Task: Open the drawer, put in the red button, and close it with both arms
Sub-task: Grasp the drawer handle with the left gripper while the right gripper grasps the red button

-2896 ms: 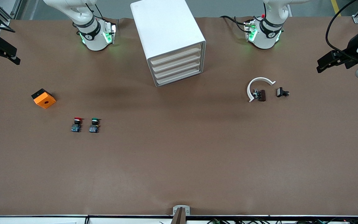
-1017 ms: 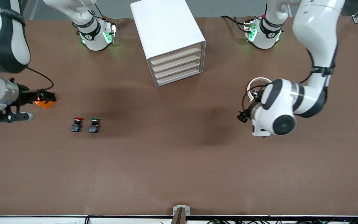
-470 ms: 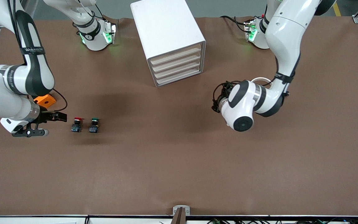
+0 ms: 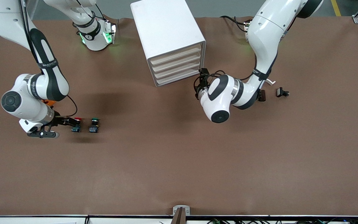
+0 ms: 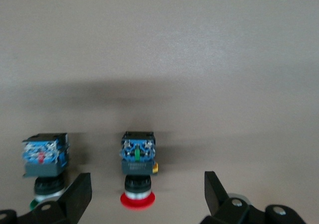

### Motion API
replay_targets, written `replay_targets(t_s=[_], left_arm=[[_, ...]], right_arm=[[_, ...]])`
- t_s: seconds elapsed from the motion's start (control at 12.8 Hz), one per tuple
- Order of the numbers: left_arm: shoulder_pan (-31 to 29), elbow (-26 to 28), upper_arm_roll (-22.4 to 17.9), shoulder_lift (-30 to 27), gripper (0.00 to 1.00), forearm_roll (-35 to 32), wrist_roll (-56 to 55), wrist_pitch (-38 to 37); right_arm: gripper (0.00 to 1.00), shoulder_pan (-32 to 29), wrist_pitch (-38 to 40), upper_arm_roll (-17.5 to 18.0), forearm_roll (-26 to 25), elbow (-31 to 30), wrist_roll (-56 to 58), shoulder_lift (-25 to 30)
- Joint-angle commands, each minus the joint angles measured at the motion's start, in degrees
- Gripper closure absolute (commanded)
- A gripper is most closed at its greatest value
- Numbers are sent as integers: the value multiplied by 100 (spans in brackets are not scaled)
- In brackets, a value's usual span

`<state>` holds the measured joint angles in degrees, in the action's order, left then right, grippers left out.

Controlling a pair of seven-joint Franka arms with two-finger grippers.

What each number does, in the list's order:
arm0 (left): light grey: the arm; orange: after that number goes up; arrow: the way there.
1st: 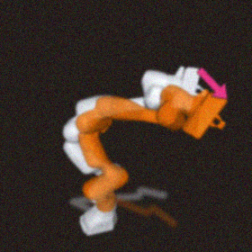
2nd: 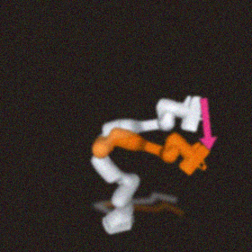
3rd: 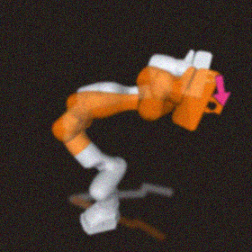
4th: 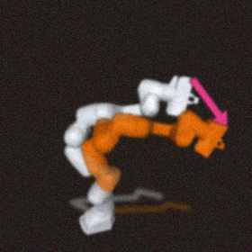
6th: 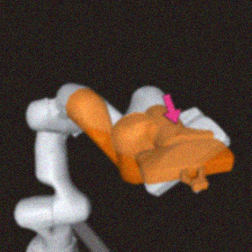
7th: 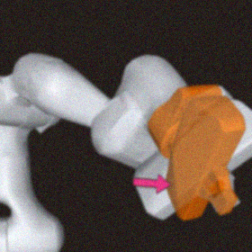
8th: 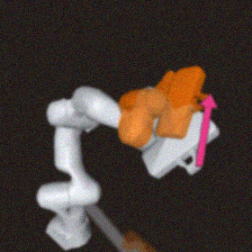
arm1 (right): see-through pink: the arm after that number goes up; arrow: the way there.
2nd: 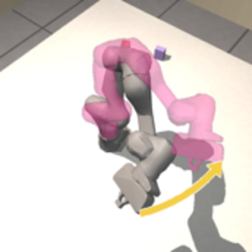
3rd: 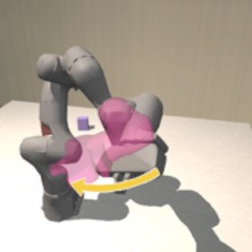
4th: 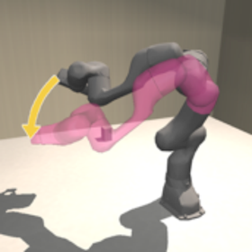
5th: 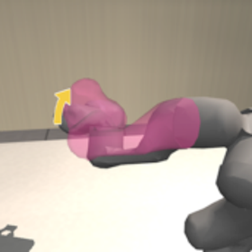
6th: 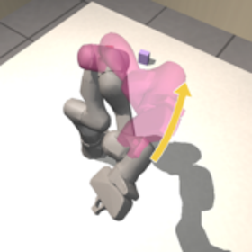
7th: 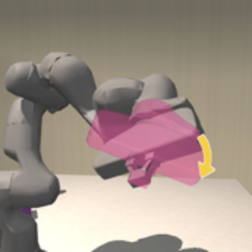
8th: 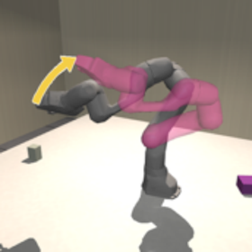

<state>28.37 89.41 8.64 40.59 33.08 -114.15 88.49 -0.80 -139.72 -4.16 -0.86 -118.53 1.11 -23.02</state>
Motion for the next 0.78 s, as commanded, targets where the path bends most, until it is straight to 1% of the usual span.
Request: replay_targets(t_s=[0.0, 0.08, 0.16, 0.31, 0.47, 0.55, 0.63, 0.7], left_arm=[[229, -125, -47, 221, 6, 539, -809, -122], [248, -125, -47, 283, 8, 776, -871, -122], [265, -125, -47, 318, 14, 1005, -933, -122], [300, -134, -47, 397, 19, 1209, -1152, -122], [362, -134, -47, 433, 20, 1402, -1267, -122], [397, -134, -47, 459, 21, 1464, -1328, -122], [441, -134, -47, 459, 26, 1499, -1407, -122], [441, -134, -38, 450, 29, 1517, -1443, -131]], right_arm=[[0, 0, -380, 47, -2, -12, -138, -272], [0, 35, -424, 47, -2, -12, -138, -325], [0, 70, -451, 47, -2, -4, -138, -395], [0, 97, -635, 47, -2, -4, -129, -545], [0, 97, -644, 38, -11, -3, -59, -607], [4, 88, -636, 47, -11, -4, -50, -598], [14, 88, -636, 47, -11, -4, -41, -607], [25, 88, -627, 38, -20, -4, -41, -607]])
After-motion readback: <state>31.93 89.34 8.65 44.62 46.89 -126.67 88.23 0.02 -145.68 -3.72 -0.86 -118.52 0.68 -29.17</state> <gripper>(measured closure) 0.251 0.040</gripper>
